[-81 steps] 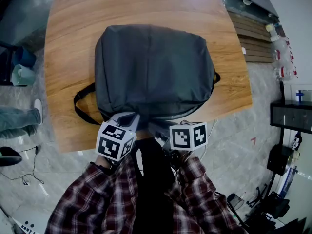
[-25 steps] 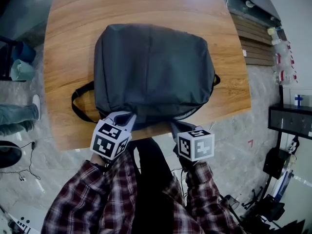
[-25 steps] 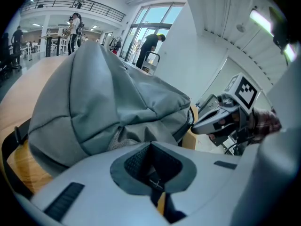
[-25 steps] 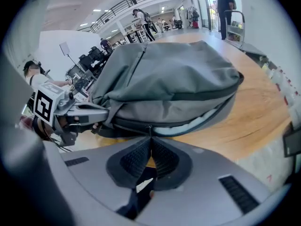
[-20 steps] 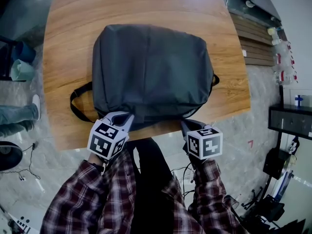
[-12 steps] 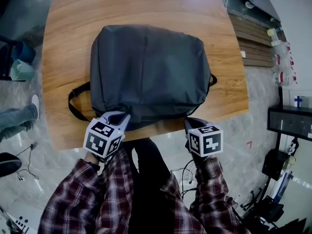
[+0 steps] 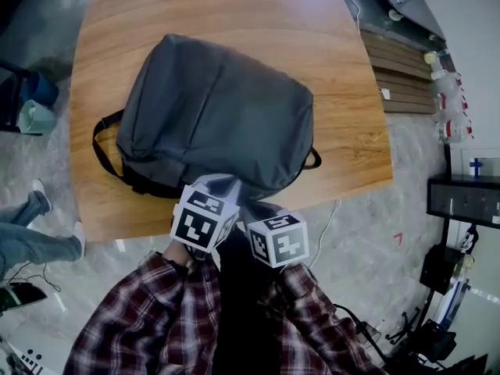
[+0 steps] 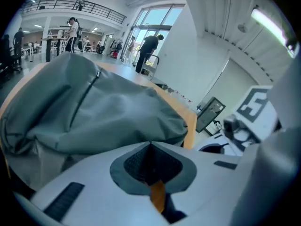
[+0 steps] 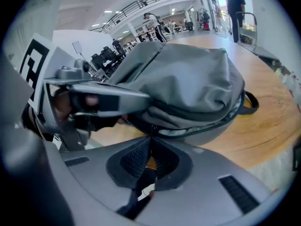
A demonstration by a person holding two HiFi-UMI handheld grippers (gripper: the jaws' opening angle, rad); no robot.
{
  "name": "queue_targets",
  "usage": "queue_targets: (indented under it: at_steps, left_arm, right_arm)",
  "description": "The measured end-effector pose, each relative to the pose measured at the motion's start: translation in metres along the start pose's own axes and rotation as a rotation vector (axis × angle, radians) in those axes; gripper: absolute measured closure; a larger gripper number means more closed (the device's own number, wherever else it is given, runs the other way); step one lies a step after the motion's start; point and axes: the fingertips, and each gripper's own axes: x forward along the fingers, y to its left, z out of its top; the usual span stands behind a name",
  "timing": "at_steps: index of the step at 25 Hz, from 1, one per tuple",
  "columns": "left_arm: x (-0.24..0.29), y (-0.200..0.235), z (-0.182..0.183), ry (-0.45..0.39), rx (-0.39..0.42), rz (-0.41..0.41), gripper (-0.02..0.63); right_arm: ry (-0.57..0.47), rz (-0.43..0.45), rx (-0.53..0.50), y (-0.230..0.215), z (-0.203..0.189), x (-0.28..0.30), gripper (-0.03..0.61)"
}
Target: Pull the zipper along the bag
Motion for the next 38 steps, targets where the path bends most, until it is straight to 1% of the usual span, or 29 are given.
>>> queue_targets:
  at_steps: [2,3,8,12,16,18,20,22,23,24,26,27,28,29,30,32,33,35,38]
  left_arm:
    - [0.007,0.012,-0.013,0.007,-0.005,0.047,0.601]
    - [0.007,0.016,-0.019,0.0,-0.002,0.051,0.602]
    - [0.009,0.014,-0.025,-0.037,0.052,0.025,0.603]
    - [0.011,0.01,-0.026,-0.044,0.086,0.019,0.603]
    - [0.015,0.002,-0.025,-0.059,0.103,0.005,0.603]
    - [0.017,-0.002,-0.026,-0.065,0.117,0.002,0.603]
    - [0.019,-0.006,-0.027,-0.065,0.122,-0.006,0.603]
    - [0.021,-0.009,-0.026,-0.062,0.105,-0.015,0.603]
    - [0.019,-0.008,-0.023,-0.068,0.082,-0.019,0.603]
    - [0.015,-0.007,-0.019,-0.086,0.049,-0.021,0.603]
    - [0.003,-0.006,-0.003,-0.155,-0.019,-0.034,0.603]
    - [-0.001,-0.009,0.007,-0.185,-0.029,-0.047,0.603]
    - [-0.002,-0.014,0.014,-0.199,-0.017,-0.062,0.603]
    - [-0.001,-0.019,0.016,-0.192,0.009,-0.075,0.603]
    - [0.003,-0.023,0.013,-0.164,0.046,-0.081,0.603]
    - [0.016,-0.024,-0.008,-0.078,0.122,-0.07,0.603]
    - [0.021,-0.024,-0.018,-0.054,0.142,-0.067,0.603]
    - [0.026,-0.025,-0.029,-0.051,0.14,-0.069,0.603]
    - [0.028,-0.027,-0.029,-0.058,0.132,-0.077,0.603]
  right_arm:
    - [0.015,-0.001,-0.037,0.016,-0.002,0.009,0.563]
    - [0.024,-0.009,-0.055,0.018,-0.005,0.012,0.563]
    - [0.04,-0.048,-0.112,0.01,-0.016,0.013,0.563]
    - [0.059,-0.117,-0.224,0.001,-0.017,0.006,0.563]
    - [0.068,-0.158,-0.28,-0.014,-0.015,-0.005,0.563]
    - [0.073,-0.164,-0.266,-0.02,-0.016,-0.01,0.563]
    - [0.074,-0.166,-0.228,-0.027,-0.016,-0.015,0.563]
    - [0.073,-0.167,-0.186,-0.031,-0.015,-0.021,0.563]
    - [0.068,-0.161,-0.164,-0.028,-0.013,-0.023,0.563]
    - [0.054,-0.147,-0.142,-0.024,-0.009,-0.026,0.563]
    - [0.014,-0.126,-0.123,-0.015,0.002,-0.034,0.565]
    - [0.003,-0.128,-0.136,-0.012,0.006,-0.038,0.565]
    - [0.003,-0.137,-0.158,-0.012,0.007,-0.04,0.565]
    - [0.012,-0.15,-0.187,-0.013,0.006,-0.04,0.565]
    - [0.025,-0.167,-0.218,-0.016,0.003,-0.038,0.565]
    - [0.059,-0.202,-0.277,-0.023,-0.004,-0.034,0.565]
    - [0.077,-0.216,-0.304,-0.027,-0.009,-0.032,0.565]
    - [0.097,-0.234,-0.333,-0.034,-0.017,-0.03,0.565]
    - [0.091,-0.241,-0.324,-0.046,-0.021,-0.032,0.565]
